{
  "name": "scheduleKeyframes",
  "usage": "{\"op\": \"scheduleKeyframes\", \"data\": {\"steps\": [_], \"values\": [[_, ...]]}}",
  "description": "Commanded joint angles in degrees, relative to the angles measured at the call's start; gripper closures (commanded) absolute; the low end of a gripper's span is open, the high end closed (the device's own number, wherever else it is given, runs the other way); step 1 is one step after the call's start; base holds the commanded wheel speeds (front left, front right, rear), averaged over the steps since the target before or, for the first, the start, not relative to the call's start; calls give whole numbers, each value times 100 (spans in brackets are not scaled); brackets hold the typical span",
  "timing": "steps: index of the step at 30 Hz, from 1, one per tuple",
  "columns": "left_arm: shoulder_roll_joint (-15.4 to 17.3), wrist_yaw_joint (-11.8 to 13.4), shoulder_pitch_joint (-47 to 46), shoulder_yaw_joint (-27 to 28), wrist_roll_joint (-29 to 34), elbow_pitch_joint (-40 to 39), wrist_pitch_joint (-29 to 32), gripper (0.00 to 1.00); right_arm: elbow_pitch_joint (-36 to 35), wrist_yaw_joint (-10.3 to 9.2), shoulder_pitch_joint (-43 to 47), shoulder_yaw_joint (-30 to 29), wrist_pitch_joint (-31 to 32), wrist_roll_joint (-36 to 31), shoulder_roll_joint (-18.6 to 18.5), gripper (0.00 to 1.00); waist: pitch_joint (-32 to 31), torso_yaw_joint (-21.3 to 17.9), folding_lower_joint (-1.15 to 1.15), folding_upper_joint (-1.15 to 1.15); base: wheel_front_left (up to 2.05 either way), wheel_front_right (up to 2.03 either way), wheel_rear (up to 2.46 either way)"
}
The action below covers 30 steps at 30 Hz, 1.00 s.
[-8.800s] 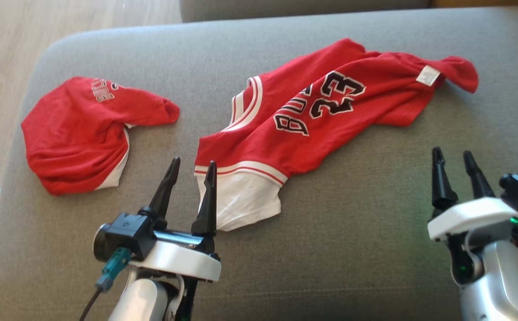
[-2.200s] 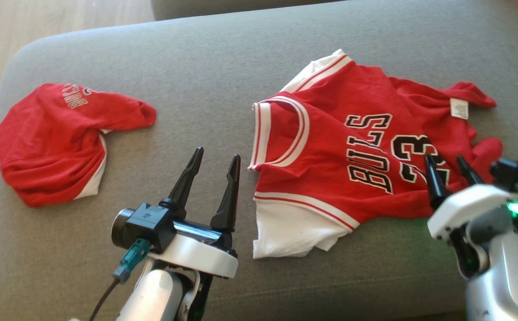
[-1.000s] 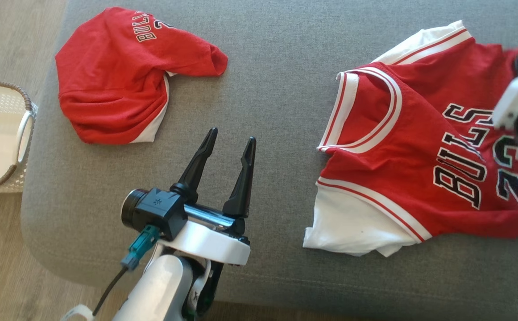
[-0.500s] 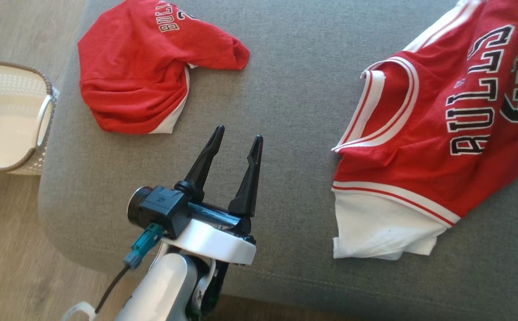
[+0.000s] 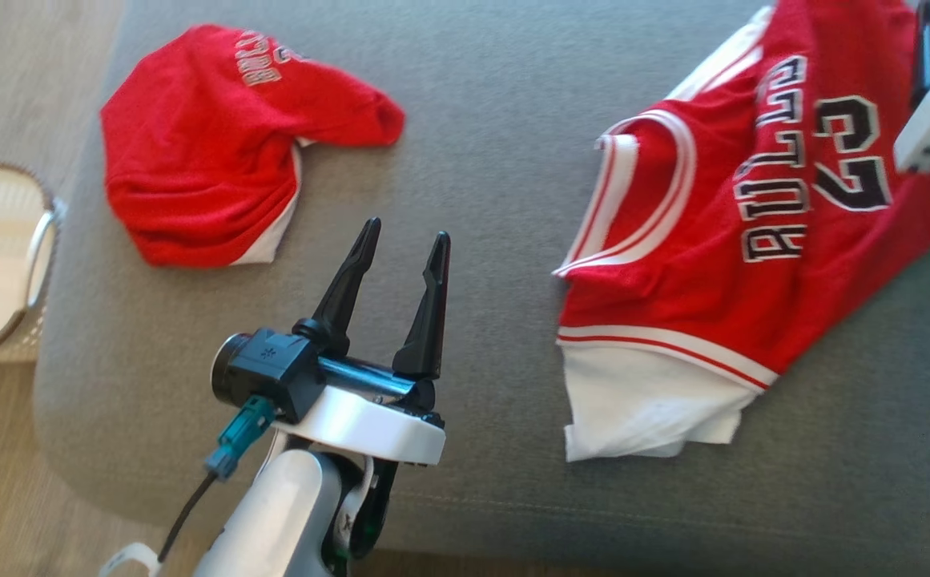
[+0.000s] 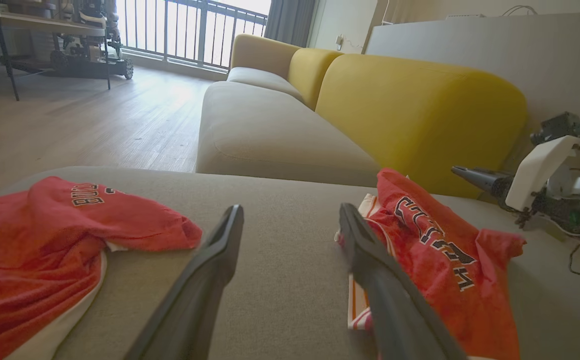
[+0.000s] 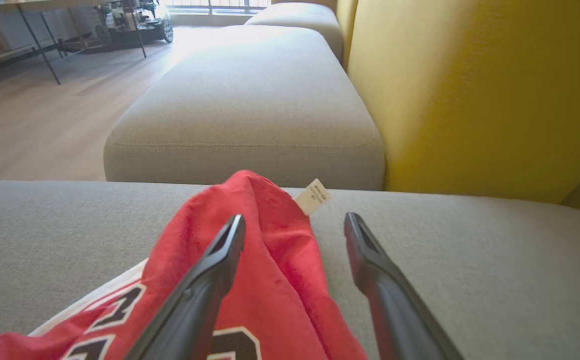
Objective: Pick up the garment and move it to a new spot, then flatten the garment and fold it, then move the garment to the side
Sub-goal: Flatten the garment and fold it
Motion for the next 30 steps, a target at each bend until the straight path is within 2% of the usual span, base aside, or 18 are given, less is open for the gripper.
{"op": "scheduleKeyframes", "data": {"steps": [1,5,8,9,14,18,24,30], "values": [[34,5,-25,223,66,-173,-31,0,-281,-1,218,14,-154,182,184,0,-226,-276,0,0,0,0,0],[34,-8,74,307,70,-165,-31,0,-775,-1,814,112,-284,664,514,0,-397,-588,0,0,0,0,0],[34,-49,153,346,99,-127,-31,0,-1410,-1,1467,365,-314,1097,731,0,-521,-811,0,0,0,0,0],[34,-49,153,346,99,-127,-31,0,-1410,-1,1467,365,-314,1097,731,0,-521,-811,0,0,0,0,0],[34,-81,274,414,95,-76,-31,0,-2702,-1,2848,541,-323,1767,940,0,-708,-1134,0,0,0,0,0],[34,-138,338,426,94,16,-31,0,-3414,-1,3684,482,-122,2127,1046,0,-809,-1343,0,0,0,0,0],[34,-261,380,340,0,289,-31,0,-4221,-1,4155,494,202,2352,1113,0,-799,-1526,0,0,0,0,0],[34,-377,278,256,-48,880,-31,0,-4582,-1,4306,690,363,2542,1123,0,-765,-1754,0,0,0,0,0]]}}
